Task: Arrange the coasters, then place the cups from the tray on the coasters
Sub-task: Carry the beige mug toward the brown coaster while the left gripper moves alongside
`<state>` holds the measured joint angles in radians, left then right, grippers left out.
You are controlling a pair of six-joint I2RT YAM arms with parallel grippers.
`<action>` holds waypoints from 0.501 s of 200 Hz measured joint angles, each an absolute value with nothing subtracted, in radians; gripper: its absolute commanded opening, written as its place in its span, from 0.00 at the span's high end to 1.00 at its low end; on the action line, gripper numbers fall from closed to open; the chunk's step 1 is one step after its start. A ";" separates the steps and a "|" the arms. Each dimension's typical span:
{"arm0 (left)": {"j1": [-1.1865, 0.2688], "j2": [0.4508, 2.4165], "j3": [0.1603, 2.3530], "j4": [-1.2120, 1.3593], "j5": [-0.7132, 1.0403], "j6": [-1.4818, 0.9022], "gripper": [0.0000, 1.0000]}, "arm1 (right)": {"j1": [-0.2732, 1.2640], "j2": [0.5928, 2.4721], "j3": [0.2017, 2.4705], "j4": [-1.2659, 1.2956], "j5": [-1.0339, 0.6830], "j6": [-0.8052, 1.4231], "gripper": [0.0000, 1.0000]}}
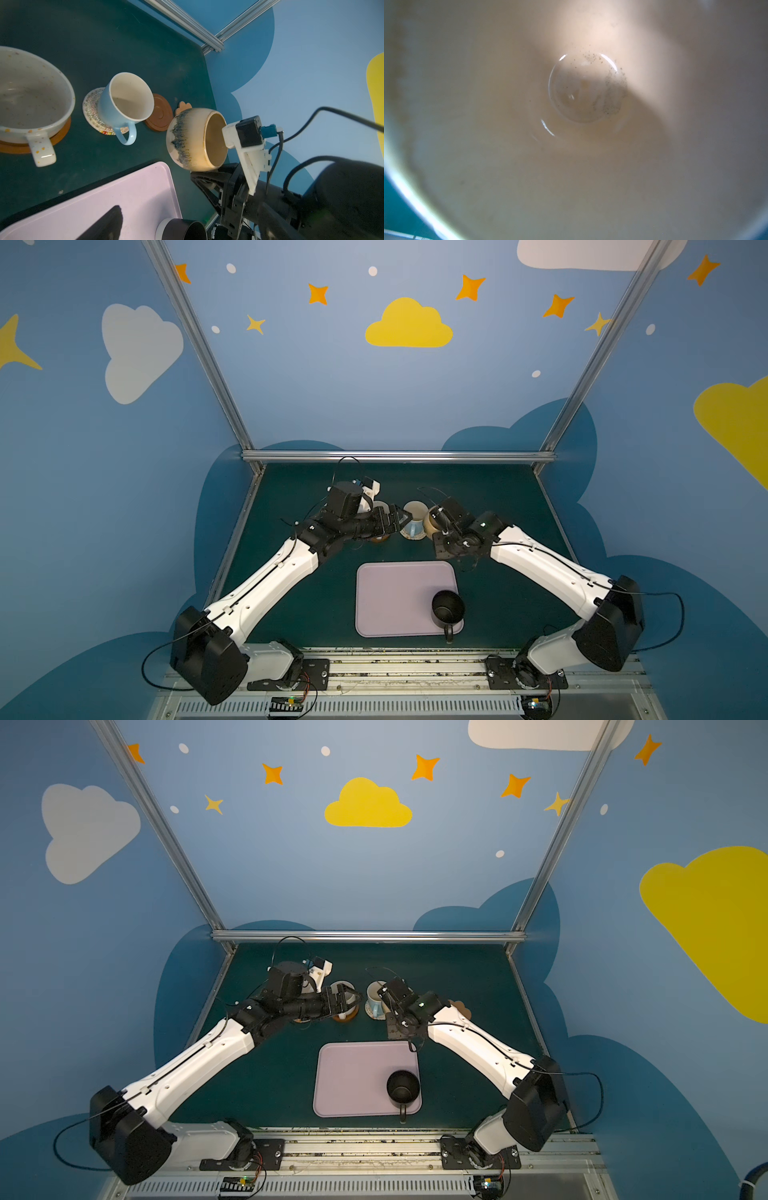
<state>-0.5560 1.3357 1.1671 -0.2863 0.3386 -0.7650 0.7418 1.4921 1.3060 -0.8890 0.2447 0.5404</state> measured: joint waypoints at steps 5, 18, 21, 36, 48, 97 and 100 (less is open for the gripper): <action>-0.559 1.348 1.179 -0.287 0.336 -0.763 0.00 | 0.726 1.495 1.310 -0.894 0.242 0.540 1.00; -0.565 1.378 1.199 -0.286 0.334 -0.762 0.00 | 0.684 1.503 1.317 -0.899 0.233 0.540 1.00; -0.567 1.386 1.204 -0.286 0.334 -0.762 0.00 | 0.676 1.505 1.319 -0.899 0.230 0.539 1.00; -0.575 1.428 1.232 -0.290 0.333 -0.762 0.00 | 0.634 1.521 1.325 -0.899 0.213 0.538 1.00; -0.582 1.464 1.261 -0.298 0.332 -0.759 0.00 | 0.606 1.539 1.329 -0.898 0.205 0.536 1.00; -0.610 1.571 1.372 -0.321 0.320 -0.741 0.00 | 0.538 1.684 1.413 -0.914 0.167 0.514 1.00; -0.610 1.574 1.374 -0.321 0.320 -0.741 0.00 | 0.535 1.691 1.417 -0.914 0.165 0.514 1.00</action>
